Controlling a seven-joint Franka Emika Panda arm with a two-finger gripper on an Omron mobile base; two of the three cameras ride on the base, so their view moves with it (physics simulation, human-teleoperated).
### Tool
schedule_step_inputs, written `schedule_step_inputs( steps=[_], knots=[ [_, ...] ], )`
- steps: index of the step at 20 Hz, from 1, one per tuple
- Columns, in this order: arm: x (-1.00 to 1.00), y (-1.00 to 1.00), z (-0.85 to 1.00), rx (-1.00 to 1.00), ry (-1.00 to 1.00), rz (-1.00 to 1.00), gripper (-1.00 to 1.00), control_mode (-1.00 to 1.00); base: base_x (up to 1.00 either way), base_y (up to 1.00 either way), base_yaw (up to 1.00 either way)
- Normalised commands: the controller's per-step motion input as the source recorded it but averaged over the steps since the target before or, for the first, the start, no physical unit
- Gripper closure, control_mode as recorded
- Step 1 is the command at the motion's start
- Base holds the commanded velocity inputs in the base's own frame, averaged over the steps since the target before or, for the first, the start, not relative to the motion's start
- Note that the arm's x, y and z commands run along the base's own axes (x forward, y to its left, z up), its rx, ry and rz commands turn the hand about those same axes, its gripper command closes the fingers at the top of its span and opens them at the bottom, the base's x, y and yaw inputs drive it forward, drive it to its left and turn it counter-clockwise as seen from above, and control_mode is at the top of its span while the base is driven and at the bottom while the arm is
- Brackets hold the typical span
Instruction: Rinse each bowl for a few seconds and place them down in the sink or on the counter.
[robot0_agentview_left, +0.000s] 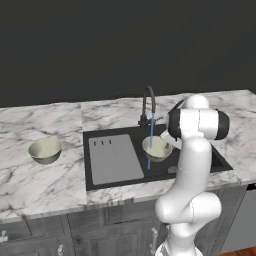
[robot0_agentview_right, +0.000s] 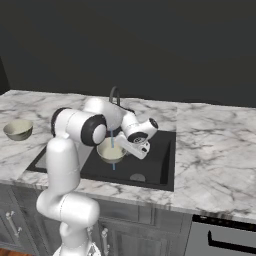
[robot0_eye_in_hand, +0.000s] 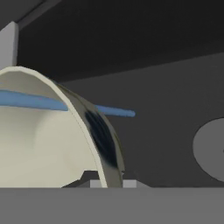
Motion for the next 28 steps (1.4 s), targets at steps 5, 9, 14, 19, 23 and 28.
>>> schedule_step_inputs(
  steps=[5,9,14,19,23,28],
  knots=[
    [0.15,0.02,-0.21,0.0,-0.03,0.01,1.0,-1.0,0.0,0.0,0.0],
    [0.08,0.0,-0.24,0.0,0.0,0.01,1.0,-1.0,0.0,0.0,0.0],
    [0.06,0.0,-0.24,0.0,-0.01,0.02,1.0,-1.0,0.0,0.0,0.0],
    [0.07,0.0,-0.21,0.0,-0.01,0.01,1.0,-1.0,0.0,0.0,0.0],
    [0.09,0.0,-0.2,0.0,-0.02,0.01,1.0,-1.0,0.0,0.0,0.0],
    [0.09,0.0,-0.17,0.0,-0.01,0.0,1.0,-1.0,0.0,0.0,0.0]
  ],
)
